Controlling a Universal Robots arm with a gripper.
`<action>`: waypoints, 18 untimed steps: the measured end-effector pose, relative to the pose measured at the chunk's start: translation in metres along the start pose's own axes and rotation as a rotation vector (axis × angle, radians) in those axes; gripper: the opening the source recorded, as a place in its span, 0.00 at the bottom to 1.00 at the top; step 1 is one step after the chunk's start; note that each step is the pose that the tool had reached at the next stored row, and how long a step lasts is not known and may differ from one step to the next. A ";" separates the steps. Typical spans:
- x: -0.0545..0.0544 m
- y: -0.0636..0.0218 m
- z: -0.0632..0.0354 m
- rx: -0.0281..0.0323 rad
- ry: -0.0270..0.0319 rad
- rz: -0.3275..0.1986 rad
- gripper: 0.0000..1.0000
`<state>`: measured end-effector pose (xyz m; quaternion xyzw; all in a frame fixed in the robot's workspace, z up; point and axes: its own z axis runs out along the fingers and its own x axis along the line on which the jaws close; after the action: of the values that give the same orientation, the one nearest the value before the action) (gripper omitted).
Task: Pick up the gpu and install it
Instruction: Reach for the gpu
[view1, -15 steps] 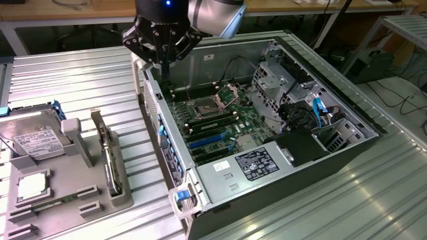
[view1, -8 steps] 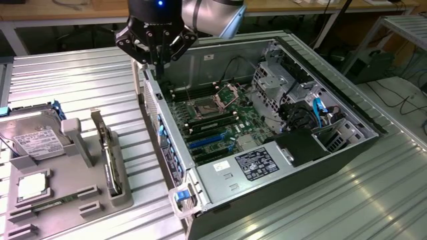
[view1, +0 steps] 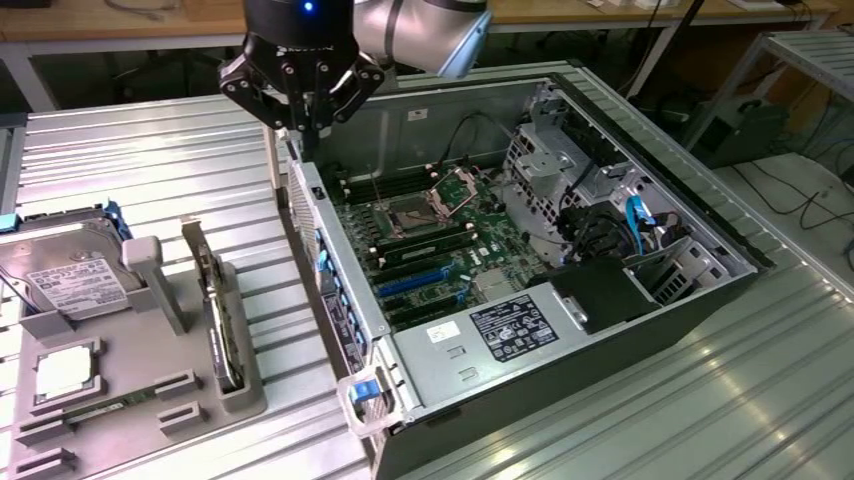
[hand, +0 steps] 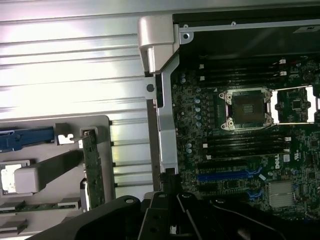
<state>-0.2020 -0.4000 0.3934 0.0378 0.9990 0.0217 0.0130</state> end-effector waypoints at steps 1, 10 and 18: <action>0.001 -0.0001 0.0000 0.0000 0.0000 0.000 0.11; 0.012 -0.0012 -0.0003 -0.0001 -0.0001 0.000 0.11; 0.022 -0.0021 -0.0006 -0.0001 -0.0001 0.000 0.11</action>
<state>-0.2236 -0.4004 0.3933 0.0379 0.9990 0.0217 0.0131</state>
